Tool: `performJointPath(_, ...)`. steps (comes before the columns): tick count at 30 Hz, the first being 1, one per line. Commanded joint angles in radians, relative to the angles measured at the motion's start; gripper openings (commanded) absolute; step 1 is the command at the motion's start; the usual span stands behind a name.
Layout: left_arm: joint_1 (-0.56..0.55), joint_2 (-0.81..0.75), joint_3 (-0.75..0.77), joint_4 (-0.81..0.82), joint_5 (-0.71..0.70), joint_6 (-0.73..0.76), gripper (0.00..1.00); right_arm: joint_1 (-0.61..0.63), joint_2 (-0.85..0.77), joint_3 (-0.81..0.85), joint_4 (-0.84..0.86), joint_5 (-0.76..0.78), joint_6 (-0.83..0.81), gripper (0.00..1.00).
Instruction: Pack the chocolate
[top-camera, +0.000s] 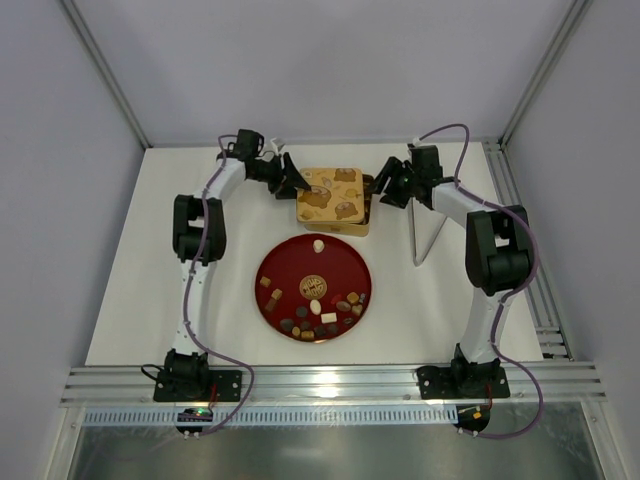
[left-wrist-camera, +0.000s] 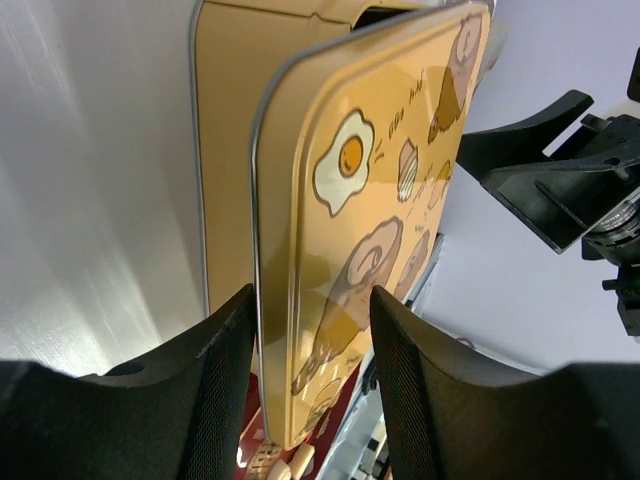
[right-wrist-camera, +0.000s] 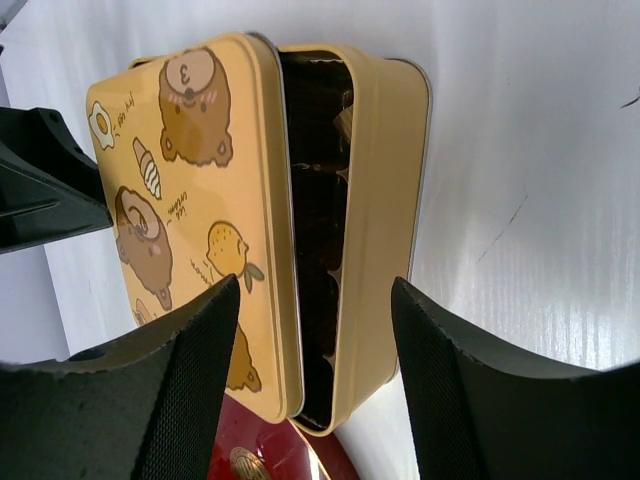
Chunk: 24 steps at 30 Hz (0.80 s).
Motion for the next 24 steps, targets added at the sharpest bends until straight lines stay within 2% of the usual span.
performJointPath(1, 0.005, 0.004, 0.060, -0.029, -0.005, 0.025, 0.49, 0.008, 0.014, 0.043, 0.027, -0.006, -0.009, 0.63)
performJointPath(11, -0.018, 0.023, 0.123, -0.032, -0.024, 0.009, 0.47, 0.013, 0.034, 0.056, 0.027, -0.009, -0.009, 0.61)
performJointPath(24, -0.031, 0.037, 0.148, -0.045, -0.119, -0.008, 0.46, 0.019, 0.073, 0.096, 0.004, -0.009, -0.021, 0.61)
